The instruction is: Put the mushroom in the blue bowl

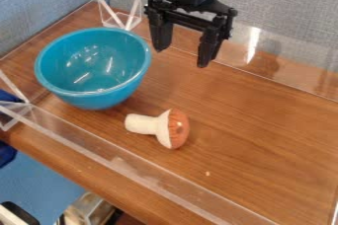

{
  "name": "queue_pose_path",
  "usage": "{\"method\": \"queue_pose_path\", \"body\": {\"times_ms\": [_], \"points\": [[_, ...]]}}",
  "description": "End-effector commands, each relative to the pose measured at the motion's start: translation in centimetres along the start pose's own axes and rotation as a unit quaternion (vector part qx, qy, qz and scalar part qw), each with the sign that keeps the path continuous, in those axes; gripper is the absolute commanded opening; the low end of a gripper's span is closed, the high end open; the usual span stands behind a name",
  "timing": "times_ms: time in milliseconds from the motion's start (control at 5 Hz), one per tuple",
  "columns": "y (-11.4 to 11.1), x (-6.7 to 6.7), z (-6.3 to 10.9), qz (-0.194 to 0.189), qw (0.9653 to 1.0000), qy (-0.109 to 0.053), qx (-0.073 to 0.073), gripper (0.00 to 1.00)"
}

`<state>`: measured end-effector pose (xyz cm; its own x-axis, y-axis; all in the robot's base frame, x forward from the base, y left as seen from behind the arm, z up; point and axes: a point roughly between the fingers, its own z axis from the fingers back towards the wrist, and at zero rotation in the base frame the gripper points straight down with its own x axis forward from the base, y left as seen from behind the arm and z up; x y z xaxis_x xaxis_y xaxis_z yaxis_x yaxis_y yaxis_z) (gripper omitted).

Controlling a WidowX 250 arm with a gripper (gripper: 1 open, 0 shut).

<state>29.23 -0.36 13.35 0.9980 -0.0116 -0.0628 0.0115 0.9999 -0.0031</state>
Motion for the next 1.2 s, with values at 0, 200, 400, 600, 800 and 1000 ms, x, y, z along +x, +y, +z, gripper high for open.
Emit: {"method": "queue_pose_path", "body": {"times_ms": [0, 200, 400, 600, 800, 1000], "points": [[-0.3, -0.4, -0.7, 0.002, 1.0, 0.008, 0.0, 1.0], [0.3, -1.9, -2.6, 0.033, 0.9993, 0.016, -0.001, 1.0], [0.8, -2.8, -5.4, 0.068, 0.9976, 0.015, 0.0, 1.0], [1.4, -3.4, -7.7, 0.089, 0.9959, 0.01, 0.002, 1.0], [0.4, -2.6, -9.8, 0.116, 0.9932, 0.005, 0.003, 1.0], [-1.1, -1.6, -11.0, 0.129, 0.9916, 0.002, 0.011, 1.0]]}}
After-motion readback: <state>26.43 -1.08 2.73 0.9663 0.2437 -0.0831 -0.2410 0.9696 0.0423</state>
